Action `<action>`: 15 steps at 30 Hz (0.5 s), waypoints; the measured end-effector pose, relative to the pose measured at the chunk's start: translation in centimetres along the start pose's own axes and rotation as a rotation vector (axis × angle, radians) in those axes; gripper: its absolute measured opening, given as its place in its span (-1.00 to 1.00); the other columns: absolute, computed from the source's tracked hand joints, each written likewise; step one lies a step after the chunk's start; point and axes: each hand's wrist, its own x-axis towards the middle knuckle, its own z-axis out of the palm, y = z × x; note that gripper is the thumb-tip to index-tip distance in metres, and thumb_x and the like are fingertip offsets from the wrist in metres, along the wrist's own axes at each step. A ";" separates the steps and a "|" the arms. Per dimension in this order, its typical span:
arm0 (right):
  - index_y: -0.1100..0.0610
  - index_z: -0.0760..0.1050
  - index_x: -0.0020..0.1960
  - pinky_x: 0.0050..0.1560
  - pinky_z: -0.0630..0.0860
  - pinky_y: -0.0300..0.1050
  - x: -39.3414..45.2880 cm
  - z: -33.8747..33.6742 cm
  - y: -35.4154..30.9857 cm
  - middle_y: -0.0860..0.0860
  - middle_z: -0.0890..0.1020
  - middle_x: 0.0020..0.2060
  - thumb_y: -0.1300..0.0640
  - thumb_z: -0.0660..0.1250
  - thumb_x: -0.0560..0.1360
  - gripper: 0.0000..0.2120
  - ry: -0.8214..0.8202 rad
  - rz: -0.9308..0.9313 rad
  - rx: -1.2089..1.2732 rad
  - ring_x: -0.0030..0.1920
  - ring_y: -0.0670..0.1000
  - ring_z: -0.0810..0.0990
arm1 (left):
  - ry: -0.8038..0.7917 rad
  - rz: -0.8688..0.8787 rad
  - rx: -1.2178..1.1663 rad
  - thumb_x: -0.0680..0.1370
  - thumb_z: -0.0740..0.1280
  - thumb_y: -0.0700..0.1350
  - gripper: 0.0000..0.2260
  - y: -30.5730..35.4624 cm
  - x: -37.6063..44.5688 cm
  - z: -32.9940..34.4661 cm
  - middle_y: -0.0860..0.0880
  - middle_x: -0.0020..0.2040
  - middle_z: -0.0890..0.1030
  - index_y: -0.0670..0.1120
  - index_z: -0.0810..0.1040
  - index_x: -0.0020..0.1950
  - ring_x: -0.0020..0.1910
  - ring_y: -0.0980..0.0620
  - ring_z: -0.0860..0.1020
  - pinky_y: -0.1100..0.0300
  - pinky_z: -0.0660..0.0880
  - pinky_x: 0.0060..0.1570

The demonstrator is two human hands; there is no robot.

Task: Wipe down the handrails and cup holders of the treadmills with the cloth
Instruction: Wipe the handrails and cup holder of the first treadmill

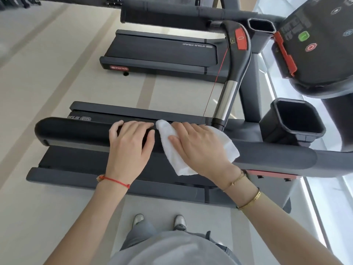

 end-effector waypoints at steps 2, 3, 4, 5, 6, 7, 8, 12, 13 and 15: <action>0.10 0.45 0.19 -0.22 0.32 -0.11 1.6 0.0 -1.1 -0.03 0.56 -0.17 -0.09 -0.27 0.63 -0.44 -0.025 -0.011 -0.014 -0.24 0.04 0.48 | 0.005 -0.018 0.009 0.65 0.13 -0.03 -0.71 -1.7 0.0 -0.6 0.03 0.07 0.66 -0.09 0.60 0.16 0.13 0.00 0.59 -0.09 0.25 0.40; 0.09 0.42 0.15 -0.29 0.23 -0.12 2.3 0.1 -1.5 -0.04 0.53 -0.19 -0.08 -0.31 0.62 -0.44 -0.036 -0.041 -0.048 -0.28 0.03 0.42 | 0.012 -0.025 0.014 0.65 0.13 -0.03 -0.71 -2.8 0.0 -1.0 0.03 0.06 0.66 -0.09 0.61 0.15 0.13 0.00 0.59 -0.09 0.25 0.40; 0.09 0.40 0.11 -0.36 0.15 -0.13 3.0 0.4 -2.0 -0.04 0.51 -0.21 -0.04 -0.30 0.61 -0.48 -0.050 -0.084 -0.073 -0.32 0.03 0.40 | 0.019 -0.030 0.018 0.65 0.14 -0.04 -0.72 -3.8 0.0 -1.3 0.03 0.06 0.66 -0.09 0.61 0.15 0.12 0.00 0.59 -0.10 0.25 0.39; 0.10 0.39 0.04 -0.43 0.11 -0.12 3.6 0.5 -2.5 -0.03 0.49 -0.25 -0.01 -0.21 0.64 -0.58 -0.046 -0.110 -0.066 -0.37 0.05 0.43 | 0.025 -0.035 0.021 0.65 0.14 -0.04 -0.72 -4.9 0.0 -1.7 0.03 0.06 0.66 -0.09 0.61 0.14 0.11 0.00 0.59 -0.10 0.25 0.39; 0.12 0.39 -0.02 -0.49 0.09 -0.12 4.3 0.7 -3.0 -0.02 0.48 -0.32 0.02 -0.06 0.65 -0.70 -0.031 -0.111 -0.034 -0.42 0.07 0.45 | 0.028 -0.039 0.023 0.65 0.14 -0.04 -0.72 -5.9 0.0 -2.0 0.03 0.05 0.66 -0.08 0.61 0.14 0.11 0.00 0.59 -0.10 0.25 0.40; 0.12 0.38 -0.06 -0.51 0.08 -0.15 5.0 0.7 -3.6 -0.02 0.48 -0.37 0.02 0.03 0.65 -0.76 -0.020 -0.095 0.006 -0.45 0.09 0.46 | 0.029 -0.042 0.023 0.65 0.14 -0.04 -0.72 -7.0 0.0 -2.3 0.04 0.05 0.66 -0.08 0.61 0.13 0.11 0.00 0.59 -0.09 0.24 0.40; 0.11 0.35 -0.06 -0.52 0.07 -0.15 5.8 0.8 -4.3 -0.03 0.49 -0.37 -0.01 0.03 0.66 -0.76 -0.027 -0.080 0.031 -0.46 0.10 0.44 | 0.026 -0.042 0.023 0.65 0.13 -0.04 -0.72 -8.1 0.0 -2.7 0.04 0.06 0.66 -0.08 0.61 0.13 0.11 0.00 0.59 -0.09 0.24 0.41; 0.09 0.35 -0.01 -0.49 0.05 -0.10 8.8 1.2 -8.7 -0.05 0.49 -0.33 -0.10 -0.19 0.62 -0.59 -0.029 -0.074 0.033 -0.44 0.06 0.37 | 0.015 -0.030 0.013 0.65 0.11 -0.03 -0.70 -12.1 0.2 -3.8 0.04 0.06 0.66 -0.08 0.61 0.13 0.12 -0.01 0.58 -0.11 0.23 0.41; 0.10 0.35 -0.02 -0.47 0.08 -0.10 9.5 1.3 -10.0 -0.05 0.47 -0.33 -0.11 -0.22 0.62 -0.56 -0.029 -0.077 0.026 -0.43 0.05 0.38 | 0.018 -0.028 0.012 0.65 0.11 -0.04 -0.70 -12.9 0.2 -4.1 0.04 0.06 0.66 -0.08 0.61 0.12 0.12 -0.01 0.58 -0.11 0.24 0.41; 0.11 0.37 -0.05 -0.42 0.15 -0.13 10.7 1.7 -12.7 -0.04 0.45 -0.33 -0.09 -0.21 0.63 -0.55 -0.016 -0.081 -0.005 -0.40 0.03 0.37 | 0.021 -0.028 0.005 0.65 0.11 -0.04 -0.71 -14.7 0.1 -4.6 0.04 0.04 0.66 -0.09 0.61 0.11 0.11 -0.02 0.59 -0.12 0.25 0.39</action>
